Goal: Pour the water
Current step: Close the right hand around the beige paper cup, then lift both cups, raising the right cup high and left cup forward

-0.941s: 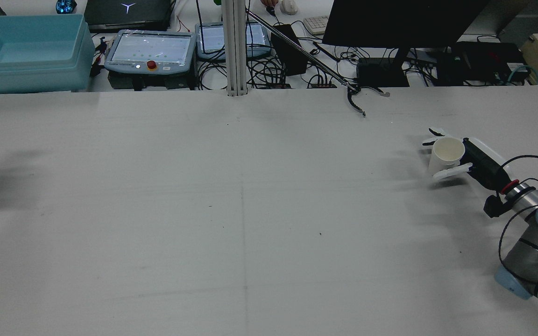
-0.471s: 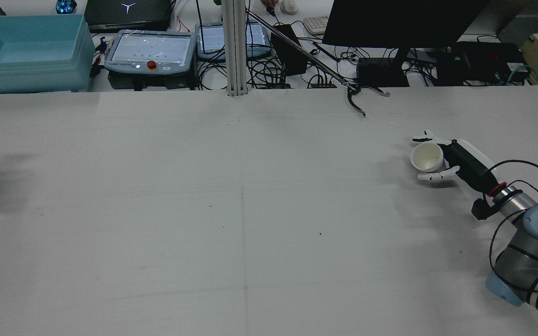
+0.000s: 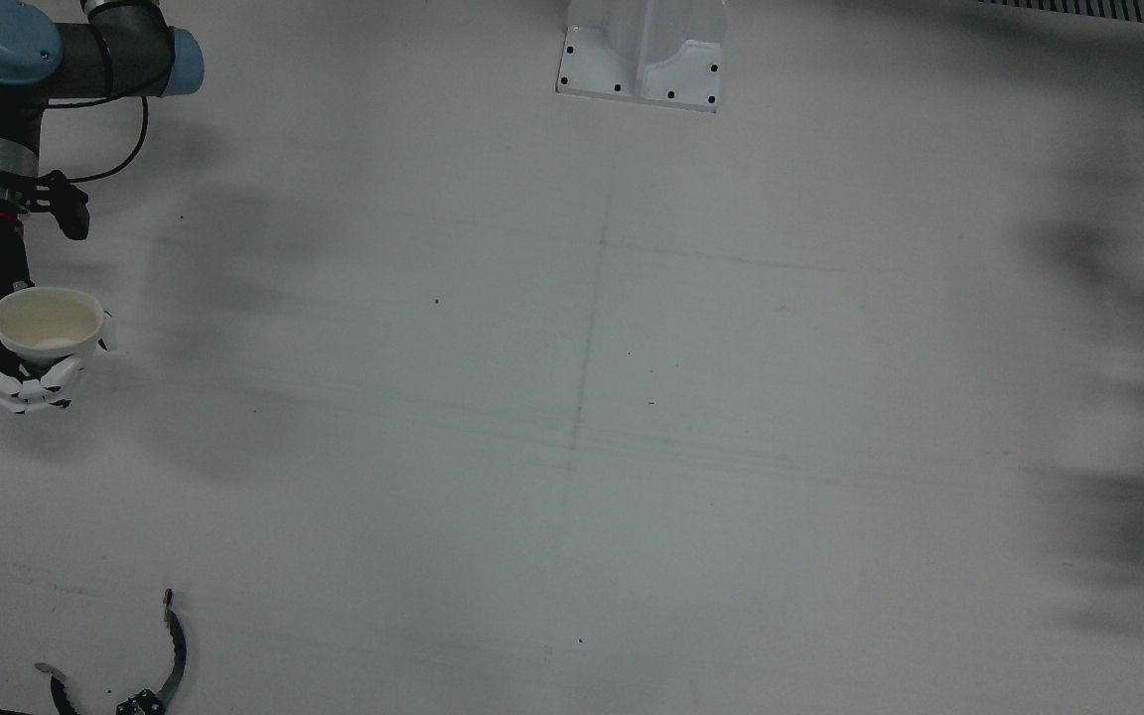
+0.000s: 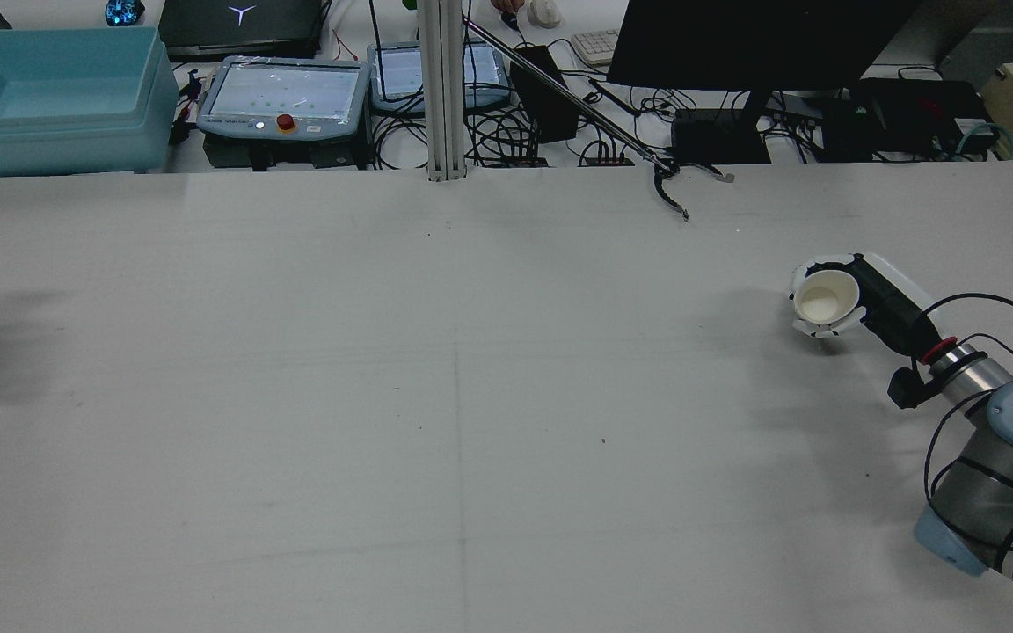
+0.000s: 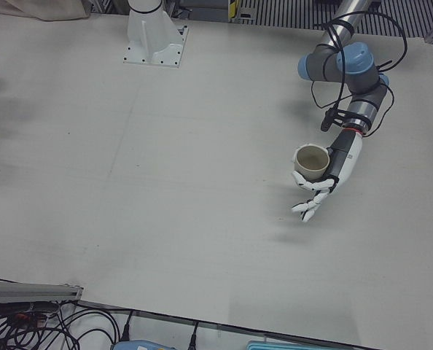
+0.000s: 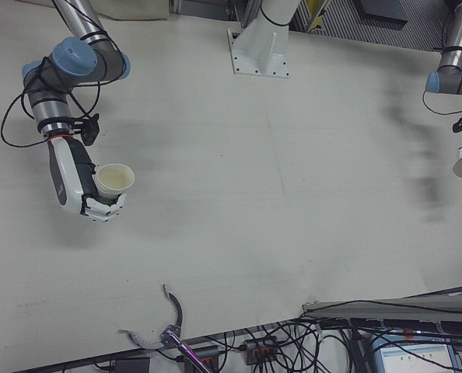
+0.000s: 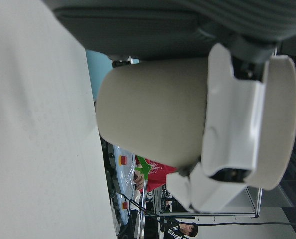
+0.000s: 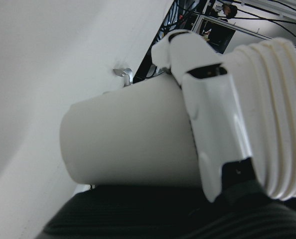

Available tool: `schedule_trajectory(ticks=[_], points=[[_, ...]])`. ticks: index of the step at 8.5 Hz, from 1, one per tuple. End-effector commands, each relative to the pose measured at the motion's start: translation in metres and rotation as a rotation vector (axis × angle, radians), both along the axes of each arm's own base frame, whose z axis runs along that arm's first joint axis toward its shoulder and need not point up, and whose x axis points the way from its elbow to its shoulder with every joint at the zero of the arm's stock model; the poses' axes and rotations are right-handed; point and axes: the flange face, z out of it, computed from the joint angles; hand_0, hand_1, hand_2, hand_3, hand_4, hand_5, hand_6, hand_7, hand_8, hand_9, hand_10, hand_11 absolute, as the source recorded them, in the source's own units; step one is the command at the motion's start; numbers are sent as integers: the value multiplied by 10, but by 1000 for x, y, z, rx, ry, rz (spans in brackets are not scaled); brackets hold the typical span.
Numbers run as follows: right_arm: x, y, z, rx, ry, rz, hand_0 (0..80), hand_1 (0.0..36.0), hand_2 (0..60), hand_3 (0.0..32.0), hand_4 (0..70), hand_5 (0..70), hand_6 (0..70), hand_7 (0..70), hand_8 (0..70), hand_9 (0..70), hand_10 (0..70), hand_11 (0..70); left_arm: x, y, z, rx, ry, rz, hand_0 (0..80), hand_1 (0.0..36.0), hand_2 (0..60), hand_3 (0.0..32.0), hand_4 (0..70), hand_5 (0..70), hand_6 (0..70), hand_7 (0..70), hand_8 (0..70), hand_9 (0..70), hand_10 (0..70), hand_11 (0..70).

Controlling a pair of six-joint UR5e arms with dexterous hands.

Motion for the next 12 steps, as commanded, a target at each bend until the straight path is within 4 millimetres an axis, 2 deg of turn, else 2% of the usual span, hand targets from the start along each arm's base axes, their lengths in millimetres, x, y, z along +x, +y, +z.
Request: schedule_trajectory(ticks=[1,2,3,4,5,6,7,8,9,10,11,12], points=[[10,-52,-113,-64,-157,53,800,360,600,0,676,700,700,700,562,700,465,680,14,-14,-85,21,-3,20,800,360,600,0,700,700,217,201,88,83,67,124],[7,-73,-162,-17,-191,63,800,360,600,0,697,700,700,700,559,694,455,665,35,-26,-108,28,-14,75,800,360,600,0,700,700,231,205,91,82,64,121],[9,-82,-207,5,-204,73,800,360,600,0,700,700,700,700,555,688,444,649,67,-41,-143,51,-22,130,800,360,600,0,700,700,237,205,92,83,64,120],[19,-79,-245,31,-221,108,800,360,600,0,700,700,700,700,559,693,432,633,104,-48,-178,86,-38,171,800,360,600,0,700,700,233,203,92,84,65,123],[31,-66,-278,61,-237,157,800,360,600,0,700,700,700,700,556,691,424,622,151,-52,-219,107,-35,225,800,360,600,0,700,700,225,199,91,84,69,128],[36,-63,-311,107,-221,171,800,360,600,0,700,700,700,700,554,689,423,620,193,-52,-259,121,-28,276,800,360,600,0,700,700,228,200,92,85,70,130],[39,-61,-353,178,-175,190,800,360,600,0,700,700,700,700,555,693,423,621,230,-48,-295,139,-18,320,800,360,600,0,700,700,227,198,93,84,72,132],[41,-60,-401,268,-93,227,800,360,600,0,700,700,700,700,554,696,418,612,266,-35,-319,144,-1,360,800,360,600,0,700,700,230,197,93,84,72,132],[40,-61,-447,359,23,280,800,360,600,0,700,700,700,700,547,694,399,585,292,-21,-342,140,28,357,800,360,600,0,700,700,233,197,95,85,71,130],[34,-55,-477,428,150,332,800,360,600,0,700,700,700,700,543,695,397,581,319,-5,-361,142,51,381,800,360,600,0,700,700,235,198,95,84,69,127],[9,-40,-487,472,289,350,800,360,600,0,700,700,700,700,529,681,391,574,330,-1,-388,151,60,394,800,360,600,0,700,700,244,200,97,84,67,125],[-37,-21,-490,512,443,346,800,360,600,0,700,700,700,700,522,673,390,571,339,2,-409,164,77,401,800,360,600,0,700,700,249,201,97,85,67,125]])
